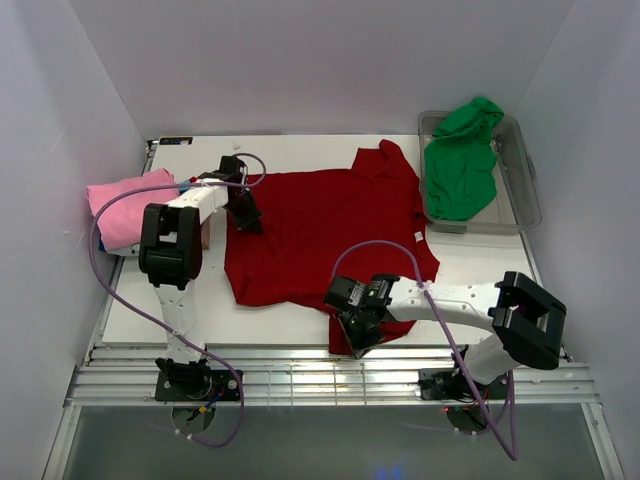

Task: Fold and stack the t-shirts
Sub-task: Flatten the tshirt out

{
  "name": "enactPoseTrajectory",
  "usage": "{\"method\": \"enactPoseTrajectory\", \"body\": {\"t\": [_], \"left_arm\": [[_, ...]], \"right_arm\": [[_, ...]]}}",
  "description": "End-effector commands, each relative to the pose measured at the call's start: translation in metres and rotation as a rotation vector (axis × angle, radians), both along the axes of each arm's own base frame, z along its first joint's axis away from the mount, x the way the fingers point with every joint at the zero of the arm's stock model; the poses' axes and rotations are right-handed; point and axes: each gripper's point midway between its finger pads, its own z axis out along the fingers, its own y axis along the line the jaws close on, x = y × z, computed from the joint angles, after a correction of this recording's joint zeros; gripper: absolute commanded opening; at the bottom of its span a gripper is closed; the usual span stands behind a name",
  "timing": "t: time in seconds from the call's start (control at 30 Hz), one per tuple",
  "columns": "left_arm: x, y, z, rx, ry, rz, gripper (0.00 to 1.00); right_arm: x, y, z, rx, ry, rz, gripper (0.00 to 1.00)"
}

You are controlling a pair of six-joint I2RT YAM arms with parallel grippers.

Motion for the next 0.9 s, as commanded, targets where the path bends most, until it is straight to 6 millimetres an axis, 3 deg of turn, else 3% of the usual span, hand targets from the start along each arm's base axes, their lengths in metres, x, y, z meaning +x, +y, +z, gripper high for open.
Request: {"method": "enactPoseTrajectory", "body": {"t": [0.0,0.1,0.13,0.23,0.33,0.37,0.5,0.67,0.73,0.87], "left_arm": [[0.001,0.021,0.03,0.081,-0.103,0.017,0.0],[-0.002,0.022,0.054,0.086,-0.18,0.013,0.0],[-0.006,0.023,0.07,0.083,-0.218,0.015,0.0],[-0.021,0.017,0.08,0.039,-0.223,0.001,0.0],[-0.043,0.014,0.069,0.01,-0.144,0.003,0.0],[-0.055,0.014,0.057,0.008,-0.101,0.014,0.0],[-0.071,0.009,0.035,-0.023,-0.034,0.006,0.0],[-0.066,0.01,0.015,0.001,0.01,0.003,0.0],[-0.058,0.011,0.016,0.014,0.002,0.0,0.0],[-0.047,0.014,0.016,0.04,0.0,-0.003,0.0]], "right_arm": [[0.012,0.013,0.039,0.052,-0.076,0.006,0.08],[0.04,0.019,0.06,0.046,-0.212,-0.02,0.08],[0.046,0.019,0.061,0.037,-0.236,-0.026,0.08],[0.069,0.014,0.054,-0.012,-0.283,-0.065,0.08],[0.092,0.01,0.042,-0.077,-0.316,-0.102,0.08],[0.103,0.006,0.036,-0.106,-0.331,-0.12,0.08],[0.134,0.005,0.029,-0.106,-0.353,-0.18,0.08],[0.184,-0.003,0.03,-0.105,-0.392,-0.262,0.08],[0.199,-0.007,0.028,-0.119,-0.404,-0.282,0.08],[0.248,-0.029,0.034,-0.141,-0.44,-0.376,0.08]]}}
